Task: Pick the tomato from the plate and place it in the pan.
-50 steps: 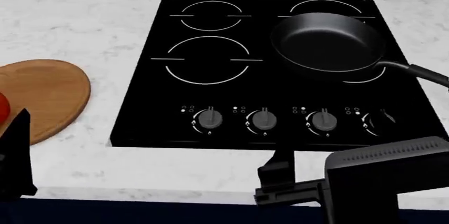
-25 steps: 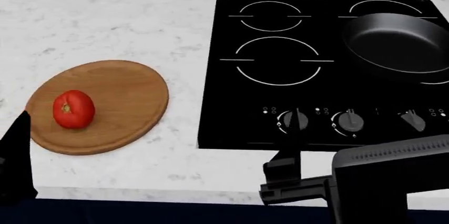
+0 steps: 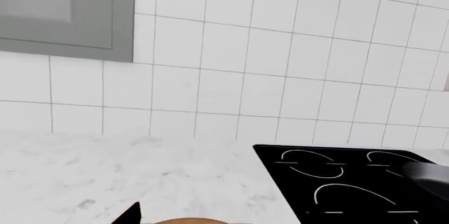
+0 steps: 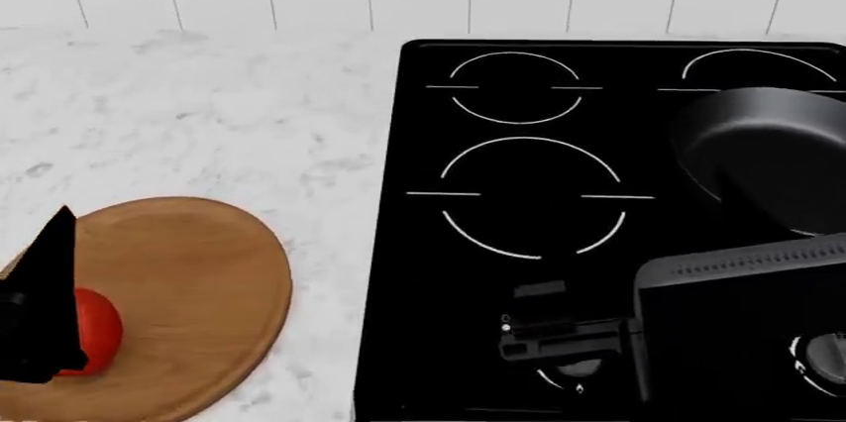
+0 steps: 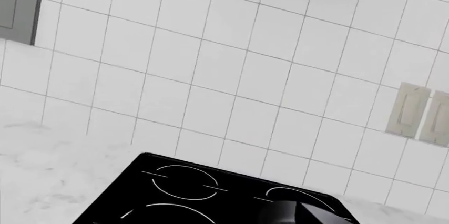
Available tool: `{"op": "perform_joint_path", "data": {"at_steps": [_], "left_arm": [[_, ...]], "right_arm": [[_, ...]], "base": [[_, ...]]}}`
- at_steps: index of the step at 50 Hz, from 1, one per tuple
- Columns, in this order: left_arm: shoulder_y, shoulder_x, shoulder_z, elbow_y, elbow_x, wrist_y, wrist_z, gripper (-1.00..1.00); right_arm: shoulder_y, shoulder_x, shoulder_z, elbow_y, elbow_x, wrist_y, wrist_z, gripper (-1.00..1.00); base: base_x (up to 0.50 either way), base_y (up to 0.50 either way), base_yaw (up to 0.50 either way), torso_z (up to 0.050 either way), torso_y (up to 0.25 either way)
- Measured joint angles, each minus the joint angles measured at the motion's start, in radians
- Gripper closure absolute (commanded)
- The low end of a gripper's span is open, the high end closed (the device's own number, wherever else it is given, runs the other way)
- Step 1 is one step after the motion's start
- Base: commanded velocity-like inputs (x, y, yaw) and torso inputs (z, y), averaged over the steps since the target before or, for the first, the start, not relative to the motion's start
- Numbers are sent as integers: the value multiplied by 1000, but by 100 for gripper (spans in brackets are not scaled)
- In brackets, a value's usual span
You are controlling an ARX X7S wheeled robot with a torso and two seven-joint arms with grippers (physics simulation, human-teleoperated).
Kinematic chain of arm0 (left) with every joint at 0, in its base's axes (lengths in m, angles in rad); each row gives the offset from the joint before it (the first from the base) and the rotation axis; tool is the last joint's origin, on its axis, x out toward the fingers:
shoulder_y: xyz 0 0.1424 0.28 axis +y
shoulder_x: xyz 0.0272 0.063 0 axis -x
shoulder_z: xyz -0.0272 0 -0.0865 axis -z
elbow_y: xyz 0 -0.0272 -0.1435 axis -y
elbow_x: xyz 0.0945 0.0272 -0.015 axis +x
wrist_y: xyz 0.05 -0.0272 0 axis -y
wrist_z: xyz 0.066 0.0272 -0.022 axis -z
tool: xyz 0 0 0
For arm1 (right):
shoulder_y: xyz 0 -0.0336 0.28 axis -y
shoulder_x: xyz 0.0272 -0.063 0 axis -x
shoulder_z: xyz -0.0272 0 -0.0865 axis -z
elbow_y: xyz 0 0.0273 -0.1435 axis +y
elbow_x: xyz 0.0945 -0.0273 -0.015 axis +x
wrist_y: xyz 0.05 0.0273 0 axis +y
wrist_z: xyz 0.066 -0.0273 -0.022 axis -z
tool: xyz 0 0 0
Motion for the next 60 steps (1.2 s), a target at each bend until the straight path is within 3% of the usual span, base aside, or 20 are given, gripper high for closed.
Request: {"op": "perform_joint_path", "data": {"at_steps": [5, 26, 60], "left_arm": [[-1, -1, 4, 1, -5, -2, -2, -100], [-7, -27, 27, -98, -51, -100, -55, -100], [56, 10, 121, -253, 41, -43, -17, -100]], "right_arm": [[-6, 0, 3, -5, 2, 3, 4, -100], [-29, -3, 6, -14, -1, 0, 27, -100], [-68, 7, 15, -18, 5, -23, 37, -100]], "base": [[488, 0, 0, 0, 0], [3, 0, 0, 0, 1], [0, 0, 0, 0, 0]]}}
